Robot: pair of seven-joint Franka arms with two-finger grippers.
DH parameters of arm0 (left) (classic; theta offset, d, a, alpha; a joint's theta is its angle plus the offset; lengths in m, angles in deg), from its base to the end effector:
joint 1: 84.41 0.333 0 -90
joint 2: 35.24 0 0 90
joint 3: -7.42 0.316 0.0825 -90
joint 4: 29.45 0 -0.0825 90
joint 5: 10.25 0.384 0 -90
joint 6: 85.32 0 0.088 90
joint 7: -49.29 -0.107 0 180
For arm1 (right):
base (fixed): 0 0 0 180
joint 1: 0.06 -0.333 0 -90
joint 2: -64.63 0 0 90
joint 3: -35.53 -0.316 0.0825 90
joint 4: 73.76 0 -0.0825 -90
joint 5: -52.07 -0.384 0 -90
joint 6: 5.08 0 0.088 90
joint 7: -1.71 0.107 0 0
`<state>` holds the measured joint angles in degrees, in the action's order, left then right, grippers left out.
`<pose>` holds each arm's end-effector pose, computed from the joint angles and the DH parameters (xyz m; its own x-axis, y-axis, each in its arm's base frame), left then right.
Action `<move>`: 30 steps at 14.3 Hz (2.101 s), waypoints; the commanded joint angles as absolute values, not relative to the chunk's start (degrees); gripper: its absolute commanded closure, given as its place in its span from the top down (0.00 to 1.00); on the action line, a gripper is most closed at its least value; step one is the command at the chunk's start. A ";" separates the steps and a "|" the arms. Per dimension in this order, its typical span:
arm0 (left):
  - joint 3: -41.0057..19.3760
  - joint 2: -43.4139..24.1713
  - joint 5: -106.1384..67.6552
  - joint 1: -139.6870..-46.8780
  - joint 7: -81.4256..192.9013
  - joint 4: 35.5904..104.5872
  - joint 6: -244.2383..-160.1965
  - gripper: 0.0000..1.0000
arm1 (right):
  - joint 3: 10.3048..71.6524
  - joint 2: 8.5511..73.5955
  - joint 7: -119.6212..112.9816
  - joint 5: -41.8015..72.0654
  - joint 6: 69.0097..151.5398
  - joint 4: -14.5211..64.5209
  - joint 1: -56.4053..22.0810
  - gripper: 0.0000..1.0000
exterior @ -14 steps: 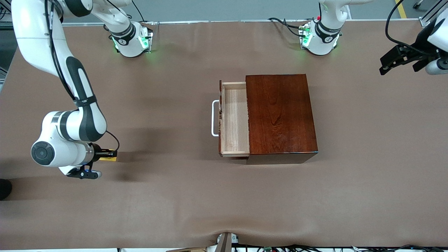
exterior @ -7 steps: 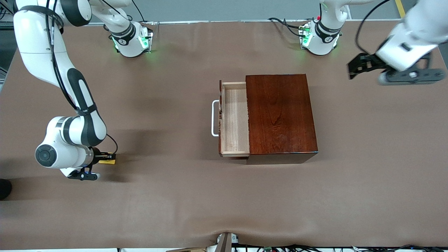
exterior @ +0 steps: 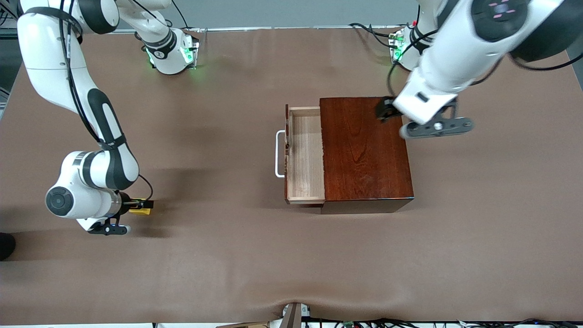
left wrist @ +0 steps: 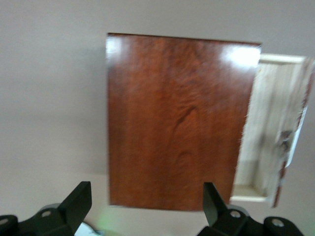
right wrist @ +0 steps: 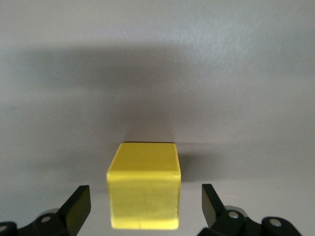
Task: Open drawer, take yellow block, close drawer
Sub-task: 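Set the block on the table with the right gripper while the left gripper returns, then push the drawer back into the wooden box with the left gripper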
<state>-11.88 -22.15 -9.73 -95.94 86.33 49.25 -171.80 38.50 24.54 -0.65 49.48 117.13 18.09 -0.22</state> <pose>0.5389 -0.2927 0.5847 0.9882 0.1126 -0.1035 0.1137 -0.9935 0.0044 0.6756 -0.0272 0.2065 0.9855 -0.0249 -0.1677 -0.0265 -0.9996 -0.0072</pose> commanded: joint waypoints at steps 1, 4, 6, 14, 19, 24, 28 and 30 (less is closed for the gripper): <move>-11.39 -18.82 -9.02 -101.87 97.49 46.23 -174.42 1.00 | 37.38 31.30 -1.72 50.48 112.45 19.14 0.82 1.00; -11.04 -13.47 -6.57 -108.21 109.71 43.34 -178.73 1.00 | 36.85 38.32 -2.42 50.05 106.03 19.05 0.20 1.00; -10.42 -9.51 -5.33 -111.46 116.31 40.88 -181.37 1.00 | 36.24 42.63 -2.59 49.69 102.25 18.79 -0.06 1.00; 10.14 3.50 -5.24 -136.43 130.57 29.63 -186.92 1.00 | 36.32 58.01 -4.70 49.34 93.73 18.44 -0.76 1.00; 9.97 6.14 -5.24 -137.93 137.87 29.53 -194.20 1.00 | 36.67 66.28 -4.18 49.43 82.65 17.74 -0.51 1.00; 10.67 11.07 -5.24 -140.21 143.59 29.35 -201.15 1.00 | 36.67 66.74 -4.44 50.39 81.75 17.13 -0.68 1.00; 10.94 14.06 -5.24 -140.83 148.06 29.35 -204.14 1.00 | 37.02 66.56 -4.18 50.40 81.93 15.98 -1.12 1.00; 11.37 14.85 -5.15 -140.92 150.00 29.44 -204.94 1.00 | 37.02 65.68 -4.44 50.31 82.54 15.98 -0.68 1.00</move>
<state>10.10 13.04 -6.10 -140.12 147.63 31.84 -204.60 36.85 66.56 -4.13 49.60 82.23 16.74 -0.67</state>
